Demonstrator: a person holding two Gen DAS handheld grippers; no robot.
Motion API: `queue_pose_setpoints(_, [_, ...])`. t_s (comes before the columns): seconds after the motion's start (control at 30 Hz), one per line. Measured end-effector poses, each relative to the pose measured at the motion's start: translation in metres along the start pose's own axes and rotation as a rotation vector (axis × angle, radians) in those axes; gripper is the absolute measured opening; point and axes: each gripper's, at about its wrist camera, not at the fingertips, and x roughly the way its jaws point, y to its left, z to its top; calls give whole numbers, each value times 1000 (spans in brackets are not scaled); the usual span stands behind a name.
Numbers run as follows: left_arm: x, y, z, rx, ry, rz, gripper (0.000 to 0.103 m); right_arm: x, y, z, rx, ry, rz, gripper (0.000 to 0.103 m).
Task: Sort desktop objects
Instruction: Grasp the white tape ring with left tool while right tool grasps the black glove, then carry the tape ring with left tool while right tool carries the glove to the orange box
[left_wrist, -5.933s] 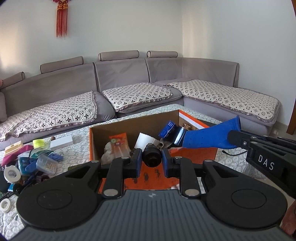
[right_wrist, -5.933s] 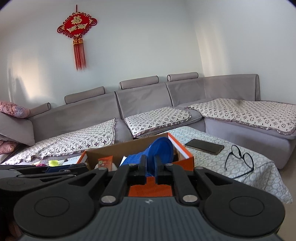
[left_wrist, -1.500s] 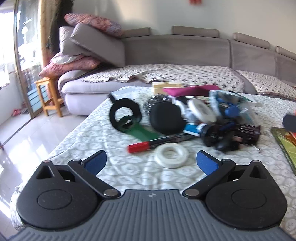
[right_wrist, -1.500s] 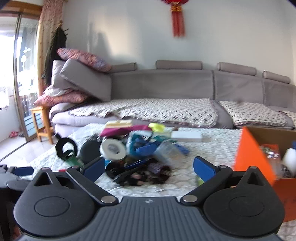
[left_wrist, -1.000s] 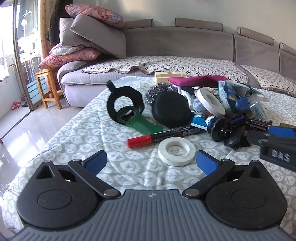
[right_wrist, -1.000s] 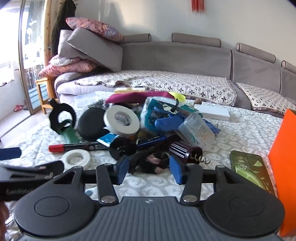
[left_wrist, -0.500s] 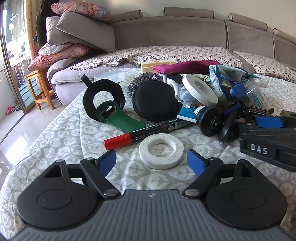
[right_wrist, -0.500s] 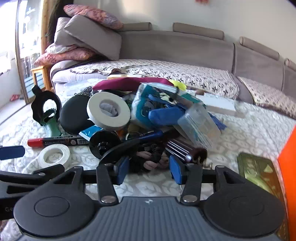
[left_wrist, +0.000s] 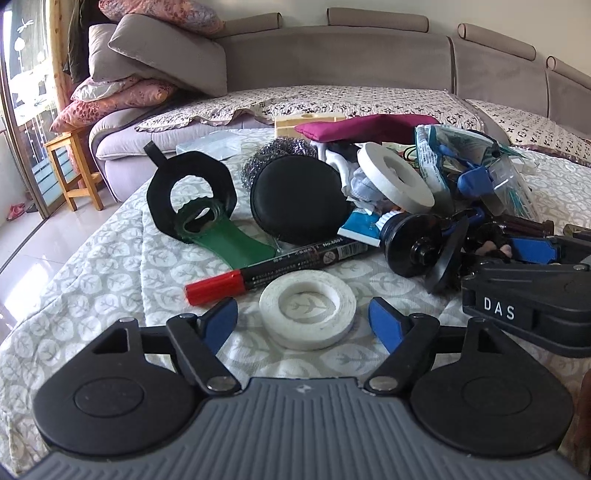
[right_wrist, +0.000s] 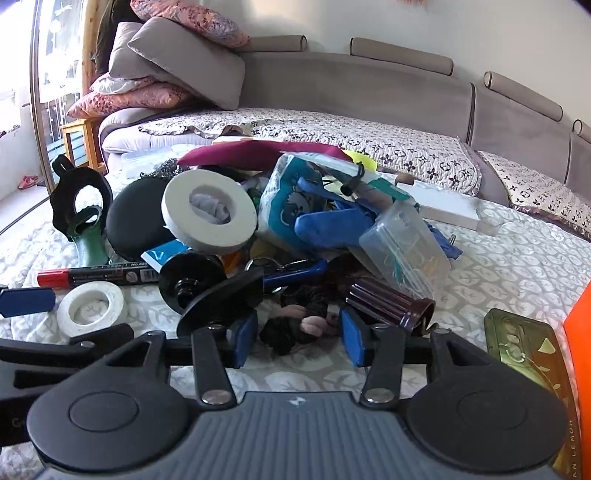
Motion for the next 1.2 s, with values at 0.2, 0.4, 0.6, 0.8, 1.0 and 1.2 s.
queue_pose_setpoints(0.2, [2,-1,0,6,-4,-19,63,2,-1,1,2,6,-6,47])
queue_pose_setpoints(0.4, [-3,-1,-1,7,-6,-30,55,-6,4,-2,-17,9,-2,23])
queue_pose_setpoints(0.6, [-9,-3,-2,9,-18,-49,55,-22,2,-7,-11,23,-18,23])
queue_pose_setpoints(0.8, [-18,-3,-5,5,-22,-65,55,-44,3,-15,-10,21,-24,23])
queue_pose_setpoints(1.0, [-41,-8,-6,16,-58,-69,55,-75,1,-20,-10,-2,-22,23])
queue_pose_setpoints(1.2, [-65,-18,-17,19,-60,-76,55,-101,-7,-31,11,-18,-19,23])
